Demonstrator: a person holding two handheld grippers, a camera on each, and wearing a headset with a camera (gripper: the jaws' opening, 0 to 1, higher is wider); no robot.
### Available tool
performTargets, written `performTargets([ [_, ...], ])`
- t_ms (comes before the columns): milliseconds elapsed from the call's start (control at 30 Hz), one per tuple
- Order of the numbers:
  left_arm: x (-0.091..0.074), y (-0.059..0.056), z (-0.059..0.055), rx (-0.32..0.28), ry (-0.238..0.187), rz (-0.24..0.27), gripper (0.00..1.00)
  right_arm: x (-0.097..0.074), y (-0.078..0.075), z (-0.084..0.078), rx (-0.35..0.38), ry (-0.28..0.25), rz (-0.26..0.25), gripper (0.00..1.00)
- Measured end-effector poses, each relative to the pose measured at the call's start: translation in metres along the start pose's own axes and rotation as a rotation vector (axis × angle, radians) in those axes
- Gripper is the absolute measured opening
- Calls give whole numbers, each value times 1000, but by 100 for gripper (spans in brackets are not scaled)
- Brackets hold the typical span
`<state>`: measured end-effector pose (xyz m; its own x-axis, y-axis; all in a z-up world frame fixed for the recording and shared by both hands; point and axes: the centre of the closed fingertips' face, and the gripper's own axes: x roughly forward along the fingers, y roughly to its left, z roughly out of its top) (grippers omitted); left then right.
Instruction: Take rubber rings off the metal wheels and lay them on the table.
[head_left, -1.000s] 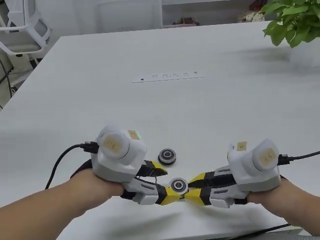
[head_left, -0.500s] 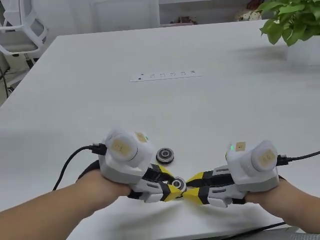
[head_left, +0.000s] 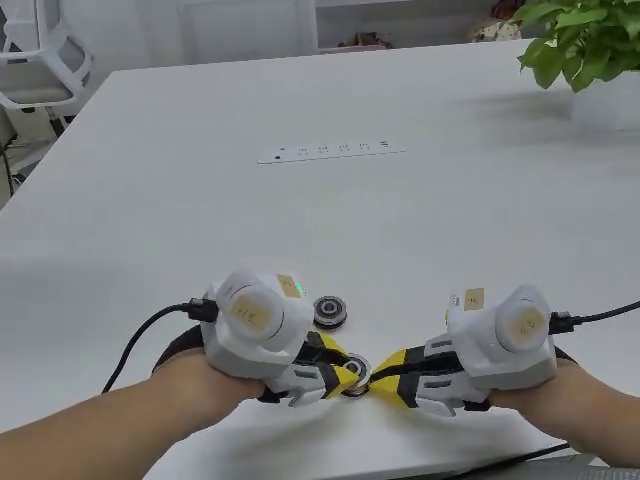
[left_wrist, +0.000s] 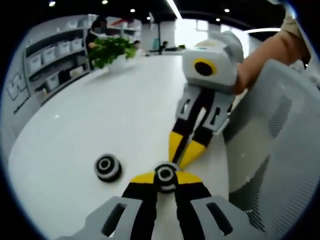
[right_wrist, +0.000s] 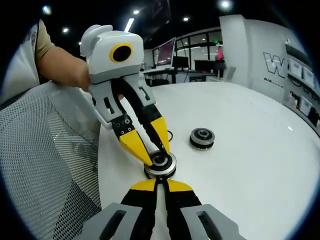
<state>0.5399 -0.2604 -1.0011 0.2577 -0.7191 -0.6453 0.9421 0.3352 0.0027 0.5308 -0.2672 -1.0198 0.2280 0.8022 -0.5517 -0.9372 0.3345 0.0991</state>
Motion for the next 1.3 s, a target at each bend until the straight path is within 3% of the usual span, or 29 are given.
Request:
performTargets([
  [133,0,0,0,0,-1,6,14,0,-1,0,59,-8,7,1],
  [300,-1,0,-1,5,-4,21,14,-1,-5,1,241,-53,6,0],
  [667,-2,0,-2,9,0,32,13,-4,-6,1,459,-120,31,0],
  [900,-2,0,-2,-5,2,33,13,-7,-12,6,510,-168,16,0],
  [933,-2,0,-3,-6,3,32,13,-7,-11,10,545,-191,30,0],
  [1300,-1,0,-3,-15,4,45,13,-8,-8,13,573,-219,49,0],
])
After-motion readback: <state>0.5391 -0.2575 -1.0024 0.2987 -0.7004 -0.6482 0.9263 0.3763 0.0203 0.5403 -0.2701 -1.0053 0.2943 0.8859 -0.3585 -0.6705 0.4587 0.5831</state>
